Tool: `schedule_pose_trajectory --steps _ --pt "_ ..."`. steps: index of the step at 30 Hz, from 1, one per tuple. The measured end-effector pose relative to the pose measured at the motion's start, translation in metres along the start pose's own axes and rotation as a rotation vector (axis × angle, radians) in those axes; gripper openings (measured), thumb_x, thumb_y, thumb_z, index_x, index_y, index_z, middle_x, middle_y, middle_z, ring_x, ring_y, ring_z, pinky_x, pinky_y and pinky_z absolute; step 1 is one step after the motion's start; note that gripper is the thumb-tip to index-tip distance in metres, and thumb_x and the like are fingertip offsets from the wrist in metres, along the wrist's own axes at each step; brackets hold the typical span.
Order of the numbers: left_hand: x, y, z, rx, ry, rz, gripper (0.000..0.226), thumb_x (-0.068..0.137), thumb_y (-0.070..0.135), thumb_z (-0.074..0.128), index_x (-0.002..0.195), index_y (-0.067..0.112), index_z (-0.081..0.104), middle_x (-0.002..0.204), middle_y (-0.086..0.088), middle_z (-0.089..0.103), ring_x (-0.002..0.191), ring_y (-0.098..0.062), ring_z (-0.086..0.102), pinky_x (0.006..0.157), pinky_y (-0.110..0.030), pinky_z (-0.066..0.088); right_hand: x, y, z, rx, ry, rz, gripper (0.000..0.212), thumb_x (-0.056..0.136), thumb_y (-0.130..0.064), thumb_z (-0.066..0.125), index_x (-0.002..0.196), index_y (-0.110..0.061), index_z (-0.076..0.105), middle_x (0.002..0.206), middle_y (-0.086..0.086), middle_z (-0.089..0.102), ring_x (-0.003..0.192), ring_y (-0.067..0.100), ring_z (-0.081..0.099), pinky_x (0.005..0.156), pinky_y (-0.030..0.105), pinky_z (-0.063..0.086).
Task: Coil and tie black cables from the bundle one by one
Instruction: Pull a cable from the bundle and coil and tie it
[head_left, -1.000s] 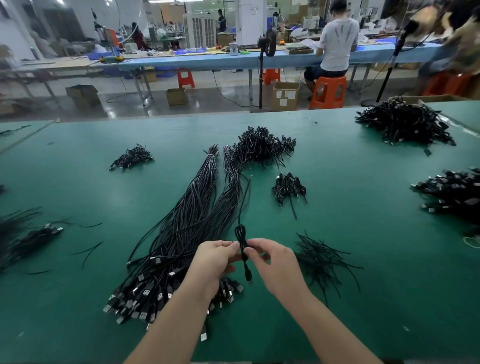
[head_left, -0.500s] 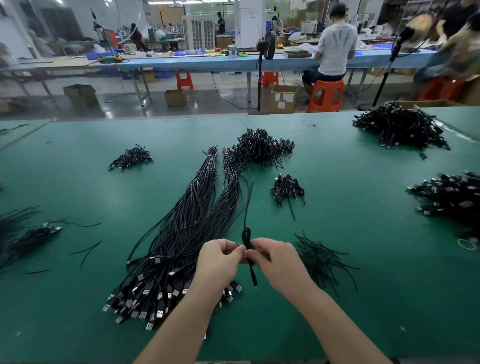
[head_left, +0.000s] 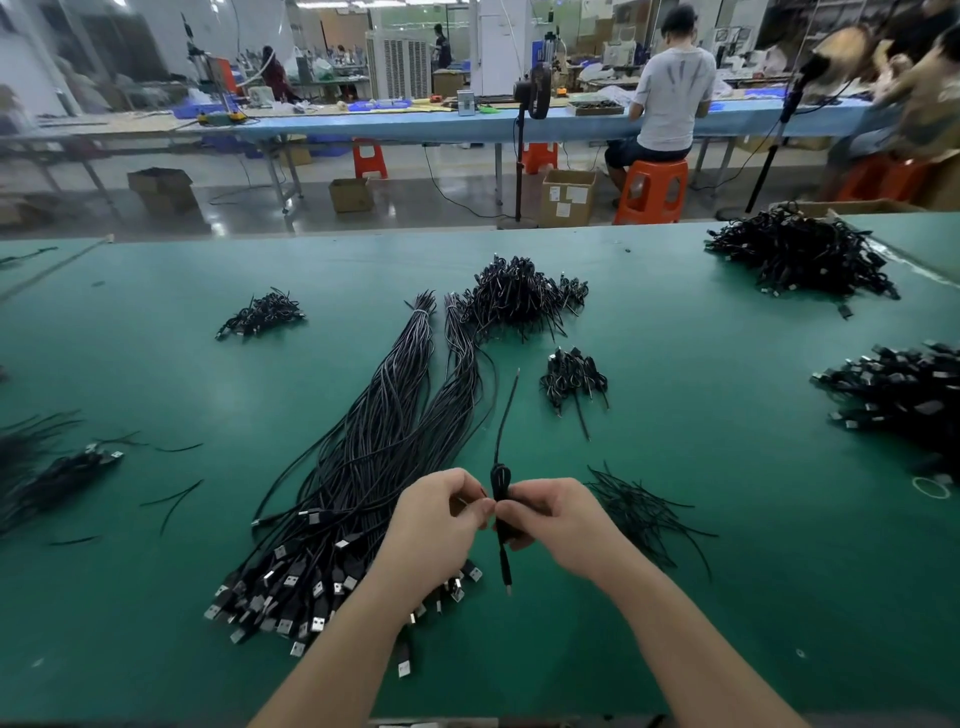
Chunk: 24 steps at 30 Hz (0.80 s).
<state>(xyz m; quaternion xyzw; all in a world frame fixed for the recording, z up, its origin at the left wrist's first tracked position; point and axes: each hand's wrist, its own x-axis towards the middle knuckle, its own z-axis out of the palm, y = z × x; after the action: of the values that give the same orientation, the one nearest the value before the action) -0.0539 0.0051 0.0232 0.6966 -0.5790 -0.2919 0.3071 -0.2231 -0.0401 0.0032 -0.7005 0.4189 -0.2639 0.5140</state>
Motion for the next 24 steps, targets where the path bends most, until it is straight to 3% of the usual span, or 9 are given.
schedule_pose_trajectory --steps 3,6,10,16,20,24 --pt "-0.003 0.002 0.001 0.033 0.019 0.043 0.015 0.094 0.018 0.068 0.081 0.025 0.066 0.072 0.010 0.071 0.068 -0.001 0.066 0.069 -0.026 0.057 0.001 -0.001 0.001 0.057 -0.021 0.023 0.021 0.099 -0.016 0.060 0.084 -0.023 0.073 0.073 -0.005 0.072 0.073 0.017 0.073 0.076 0.036 0.062" --pt "-0.005 0.002 0.003 0.055 0.033 0.074 0.015 0.096 0.013 0.064 0.083 0.020 0.063 0.072 0.007 0.070 0.066 0.002 0.066 0.070 -0.032 0.057 0.002 0.000 0.001 0.062 -0.043 0.046 0.020 0.101 -0.014 0.057 0.087 -0.017 0.071 0.076 -0.001 0.072 0.073 0.021 0.074 0.076 0.037 0.062" --pt "-0.006 0.000 0.004 0.148 0.032 0.120 0.014 0.097 0.015 0.062 0.085 0.021 0.060 0.076 0.009 0.063 0.073 -0.013 0.060 0.073 -0.040 0.053 0.001 0.002 0.004 0.104 -0.084 0.103 0.021 0.102 -0.016 0.055 0.088 -0.011 0.069 0.077 0.004 0.074 0.078 0.025 0.076 0.077 0.036 0.062" --pt "-0.005 -0.001 0.004 0.159 0.053 0.196 0.012 0.097 0.014 0.061 0.087 0.020 0.060 0.082 0.011 0.062 0.080 -0.013 0.060 0.076 -0.041 0.053 0.001 0.007 0.006 0.281 -0.096 0.198 0.025 0.101 -0.023 0.059 0.091 -0.002 0.069 0.072 0.010 0.071 0.066 0.027 0.072 0.064 0.034 0.060" --pt "-0.005 -0.003 0.008 0.269 0.196 0.435 0.017 0.091 0.006 0.068 0.083 0.019 0.059 0.081 0.012 0.060 0.066 -0.014 0.054 0.062 -0.035 0.049 0.003 0.004 0.004 0.599 -0.191 0.379 0.024 0.100 -0.026 0.057 0.088 -0.006 0.063 0.067 0.009 0.061 0.054 0.021 0.059 0.052 0.031 0.052" --pt "-0.002 -0.008 0.008 0.462 0.287 0.655 0.025 0.077 -0.006 0.076 0.080 0.016 0.064 0.079 0.009 0.063 0.055 -0.019 0.047 0.056 -0.029 0.044 0.005 0.001 0.002 0.683 -0.233 0.492 0.027 0.100 -0.032 0.055 0.085 -0.011 0.060 0.067 0.003 0.055 0.052 0.016 0.049 0.044 0.027 0.044"
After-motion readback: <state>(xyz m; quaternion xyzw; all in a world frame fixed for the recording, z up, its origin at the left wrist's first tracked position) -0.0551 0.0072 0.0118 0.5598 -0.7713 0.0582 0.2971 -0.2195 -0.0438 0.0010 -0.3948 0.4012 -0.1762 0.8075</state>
